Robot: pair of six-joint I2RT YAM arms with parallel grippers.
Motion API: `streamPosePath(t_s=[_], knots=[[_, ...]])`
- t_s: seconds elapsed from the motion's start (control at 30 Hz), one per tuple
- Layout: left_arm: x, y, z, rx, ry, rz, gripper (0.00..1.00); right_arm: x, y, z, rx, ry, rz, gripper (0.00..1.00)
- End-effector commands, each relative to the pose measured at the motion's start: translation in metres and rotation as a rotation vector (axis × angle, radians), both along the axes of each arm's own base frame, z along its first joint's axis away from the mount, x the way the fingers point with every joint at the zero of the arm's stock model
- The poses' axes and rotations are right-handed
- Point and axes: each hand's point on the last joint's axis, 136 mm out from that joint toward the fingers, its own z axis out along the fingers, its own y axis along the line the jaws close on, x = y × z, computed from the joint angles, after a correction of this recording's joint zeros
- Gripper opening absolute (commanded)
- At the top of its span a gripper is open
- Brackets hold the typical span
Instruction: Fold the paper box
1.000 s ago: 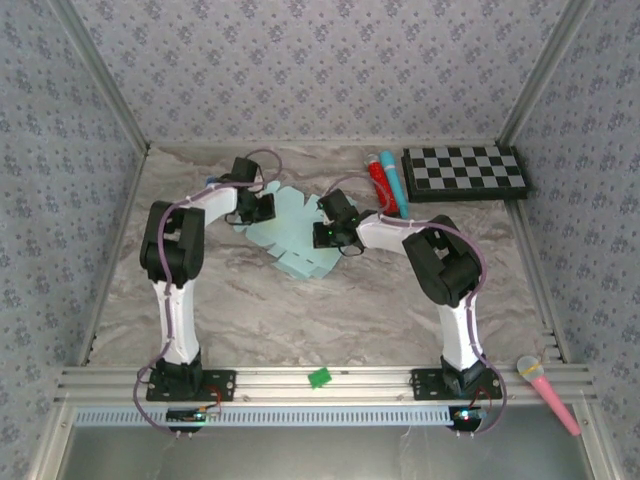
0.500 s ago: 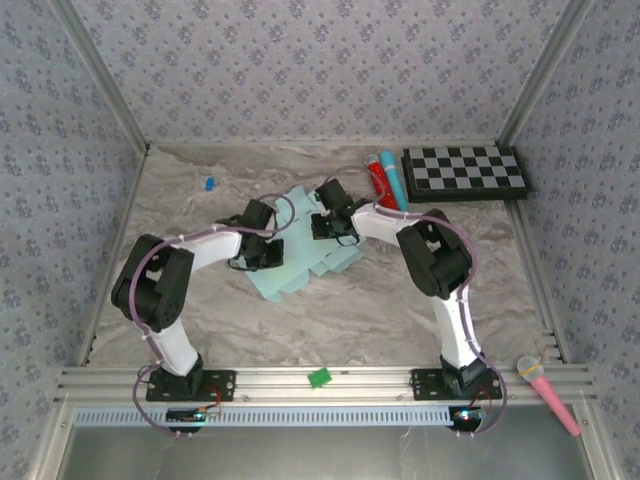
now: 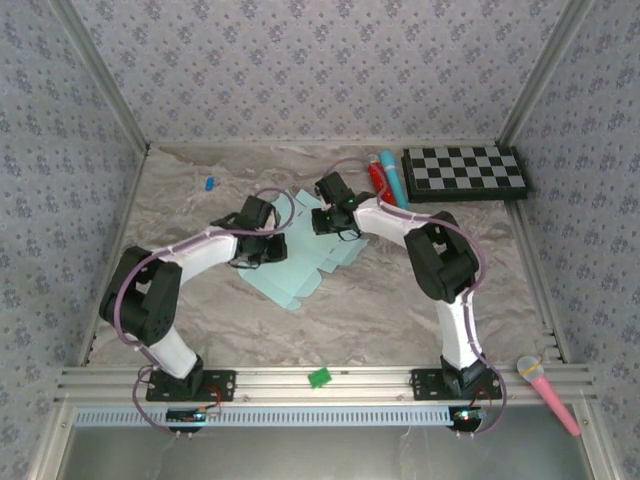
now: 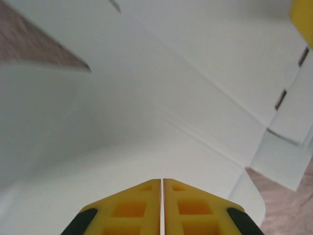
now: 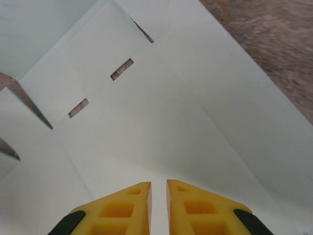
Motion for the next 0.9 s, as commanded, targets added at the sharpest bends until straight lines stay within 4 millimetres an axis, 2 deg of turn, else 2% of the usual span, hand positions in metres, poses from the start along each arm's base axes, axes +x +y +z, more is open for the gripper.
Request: streamPosePath(t_s=[0.0, 0.13, 0.27, 0.43, 0.63, 0.77, 0.87], knots=[[0.024, 0.006, -0.008, 0.045, -0.031, -0.062, 0.06, -0.009, -0.018, -0.001, -0.012, 0.031, -0.054, 0.17], [0.030, 0.002, -0.023, 0.052, 0.005, -0.105, 0.04, -0.012, -0.018, -0.011, 0.012, 0.050, -0.041, 0.16], [0.020, 0.005, -0.030, 0.070, 0.037, -0.100, 0.04, -0.014, -0.018, -0.023, 0.000, 0.080, -0.039, 0.16], [-0.010, 0.009, -0.040, 0.109, 0.089, -0.089, 0.04, -0.011, -0.016, -0.039, -0.027, 0.111, -0.053, 0.16], [-0.050, 0.004, -0.048, 0.096, 0.148, -0.064, 0.05, -0.010, -0.007, -0.047, -0.029, 0.130, -0.036, 0.16], [-0.064, -0.010, -0.045, 0.050, 0.156, -0.080, 0.05, -0.011, -0.003, -0.048, -0.030, 0.131, -0.018, 0.16], [-0.068, -0.020, -0.043, 0.022, 0.158, -0.097, 0.06, -0.013, -0.002, -0.050, -0.039, 0.134, -0.011, 0.17]])
